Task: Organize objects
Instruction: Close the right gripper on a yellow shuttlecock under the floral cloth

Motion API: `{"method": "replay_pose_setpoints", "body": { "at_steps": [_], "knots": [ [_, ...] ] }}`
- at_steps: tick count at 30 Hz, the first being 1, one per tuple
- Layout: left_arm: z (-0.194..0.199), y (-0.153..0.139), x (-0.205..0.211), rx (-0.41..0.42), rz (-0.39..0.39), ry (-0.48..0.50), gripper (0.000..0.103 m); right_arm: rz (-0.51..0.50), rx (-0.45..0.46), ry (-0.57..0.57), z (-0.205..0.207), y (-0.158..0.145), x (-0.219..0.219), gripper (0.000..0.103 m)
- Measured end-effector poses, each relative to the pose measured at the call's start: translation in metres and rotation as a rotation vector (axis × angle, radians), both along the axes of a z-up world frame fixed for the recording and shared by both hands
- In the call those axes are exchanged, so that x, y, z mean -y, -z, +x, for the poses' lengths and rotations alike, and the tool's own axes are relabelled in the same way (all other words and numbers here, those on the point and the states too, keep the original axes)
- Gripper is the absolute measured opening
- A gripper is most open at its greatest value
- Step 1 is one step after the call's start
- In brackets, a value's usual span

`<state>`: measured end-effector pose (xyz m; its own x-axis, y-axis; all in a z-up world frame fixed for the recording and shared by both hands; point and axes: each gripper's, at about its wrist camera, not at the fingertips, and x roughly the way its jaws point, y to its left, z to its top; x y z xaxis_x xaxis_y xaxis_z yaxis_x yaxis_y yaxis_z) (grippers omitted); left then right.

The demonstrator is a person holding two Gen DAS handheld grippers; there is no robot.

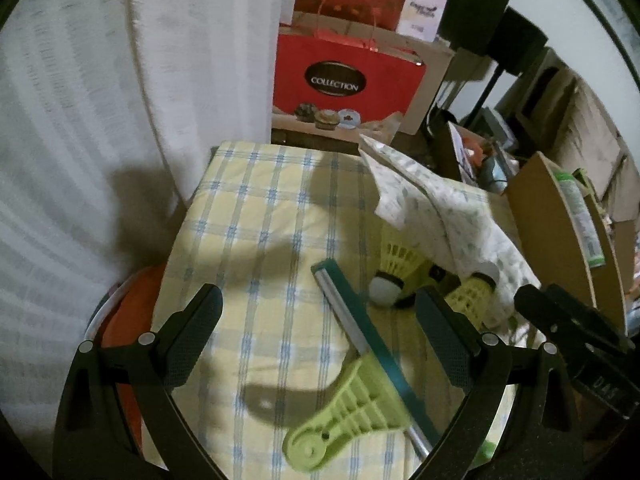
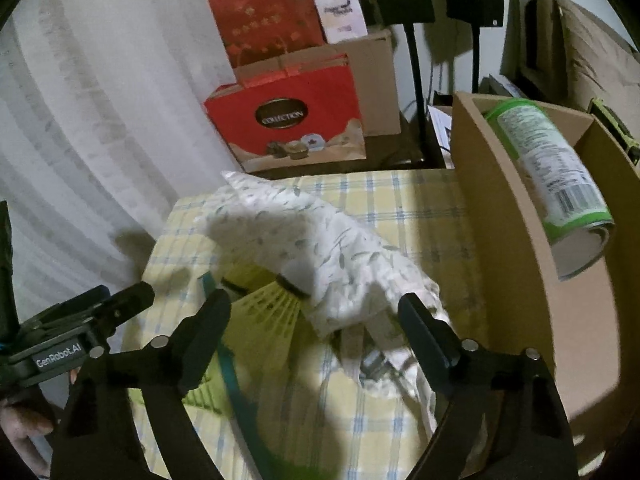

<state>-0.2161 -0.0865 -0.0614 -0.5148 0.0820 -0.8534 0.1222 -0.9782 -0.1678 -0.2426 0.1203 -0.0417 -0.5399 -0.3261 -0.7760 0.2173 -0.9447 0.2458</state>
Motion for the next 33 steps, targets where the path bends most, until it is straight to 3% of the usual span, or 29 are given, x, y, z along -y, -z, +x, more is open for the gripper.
{"method": "replay_pose_setpoints", "body": {
  "at_steps": [14, 17, 19, 20, 28, 31, 33],
  "knots": [
    [-0.037, 0.029, -0.005, 0.072, -0.007, 0.031, 0.097, 0.037, 0.071, -0.004, -0.031, 0.030, 0.013, 0.070],
    [-0.039, 0.032, -0.010, 0.081, -0.020, 0.049, 0.096, 0.068, 0.064, -0.002, -0.032, 0.033, 0.015, 0.061],
    [-0.039, 0.033, -0.013, 0.084, -0.020, 0.067, 0.096, 0.097, 0.057, 0.001, -0.033, 0.034, 0.018, 0.045],
    [-0.039, 0.033, -0.015, 0.085, -0.020, 0.076, 0.096, 0.110, 0.057, -0.002, -0.033, 0.035, 0.018, 0.042],
    [-0.043, 0.036, -0.034, 0.104, -0.046, 0.157, 0.096, 0.077, 0.031, -0.016, -0.026, 0.024, 0.010, 0.028],
    [-0.045, 0.039, -0.044, 0.120, -0.058, 0.188, 0.096, 0.078, 0.024, -0.024, -0.024, 0.020, 0.012, 0.027],
    [-0.047, 0.043, -0.049, 0.135, -0.070, 0.197, 0.089, 0.078, 0.030, -0.032, -0.023, 0.019, 0.014, 0.027]
  ]
}}
